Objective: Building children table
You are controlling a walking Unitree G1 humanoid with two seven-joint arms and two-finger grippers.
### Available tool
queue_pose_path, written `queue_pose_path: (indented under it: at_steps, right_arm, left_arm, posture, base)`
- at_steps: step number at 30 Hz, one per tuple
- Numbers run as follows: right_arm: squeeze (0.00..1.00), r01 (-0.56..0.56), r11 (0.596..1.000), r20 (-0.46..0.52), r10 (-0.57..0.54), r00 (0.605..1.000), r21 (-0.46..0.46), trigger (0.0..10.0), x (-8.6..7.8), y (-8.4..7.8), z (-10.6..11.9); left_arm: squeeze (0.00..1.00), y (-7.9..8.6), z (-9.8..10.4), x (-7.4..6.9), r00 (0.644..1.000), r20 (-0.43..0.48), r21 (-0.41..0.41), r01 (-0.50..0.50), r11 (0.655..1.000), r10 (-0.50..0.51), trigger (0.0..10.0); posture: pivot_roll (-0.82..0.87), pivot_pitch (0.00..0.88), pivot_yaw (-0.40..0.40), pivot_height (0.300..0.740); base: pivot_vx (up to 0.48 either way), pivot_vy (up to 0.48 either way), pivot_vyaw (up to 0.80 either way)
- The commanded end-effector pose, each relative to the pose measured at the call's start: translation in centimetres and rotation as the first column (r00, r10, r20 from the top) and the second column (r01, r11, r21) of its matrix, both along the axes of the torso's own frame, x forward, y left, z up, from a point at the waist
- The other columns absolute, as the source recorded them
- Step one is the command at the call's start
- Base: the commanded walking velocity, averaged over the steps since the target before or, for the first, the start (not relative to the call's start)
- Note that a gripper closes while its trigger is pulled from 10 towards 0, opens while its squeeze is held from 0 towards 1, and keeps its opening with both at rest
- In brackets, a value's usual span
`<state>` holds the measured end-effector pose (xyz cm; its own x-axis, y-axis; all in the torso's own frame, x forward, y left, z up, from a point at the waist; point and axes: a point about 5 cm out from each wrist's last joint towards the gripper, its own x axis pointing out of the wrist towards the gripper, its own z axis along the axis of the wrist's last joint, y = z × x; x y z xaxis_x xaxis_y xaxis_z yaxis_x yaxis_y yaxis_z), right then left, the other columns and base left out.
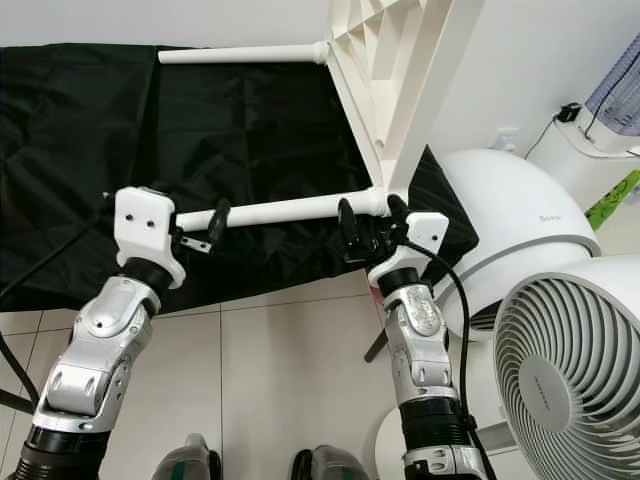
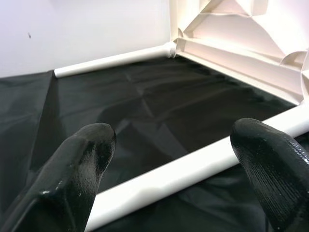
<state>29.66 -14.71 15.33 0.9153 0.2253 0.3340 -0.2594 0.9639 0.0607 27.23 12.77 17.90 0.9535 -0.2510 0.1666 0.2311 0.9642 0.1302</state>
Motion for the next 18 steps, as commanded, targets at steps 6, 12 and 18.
queue_pose_path:
  at_steps: [6, 12, 18]
  right_arm:
    - [0.0, -0.03, 0.997, -0.047, 0.027, 0.999, -0.07, 10.0, -0.9, 0.2, -1.2]
    - [0.0, -0.015, 0.997, -0.035, 0.013, 0.999, -0.07, 10.0, -0.6, 0.1, -0.8]
    - [0.0, -0.006, 0.996, -0.034, 0.003, 0.999, -0.09, 10.0, -0.5, 0.1, -0.9]
  left_arm:
    - [0.0, -0.4, -0.7, -0.2, 1.0, 0.005, 0.043, 0.031, 0.999, -0.031, 10.0]
    - [0.0, -0.3, 0.8, -0.1, 0.998, 0.063, 0.105, 0.021, 0.994, -0.028, 10.0]
    - [0.0, -0.5, 1.0, -0.1, 0.993, 0.06, 0.15, 0.09, 0.985, -0.1, 10.0]
  posture:
    - [0.04, 0.0, -0.075, 0.74]
    - [0.04, 0.0, -0.066, 0.74]
    - [0.05, 0.0, -0.061, 0.74]
  base:
    - [0.0, 0.0, 0.0]
    - [0.0, 0.0, 0.0]
    - [0.0, 0.0, 0.0]
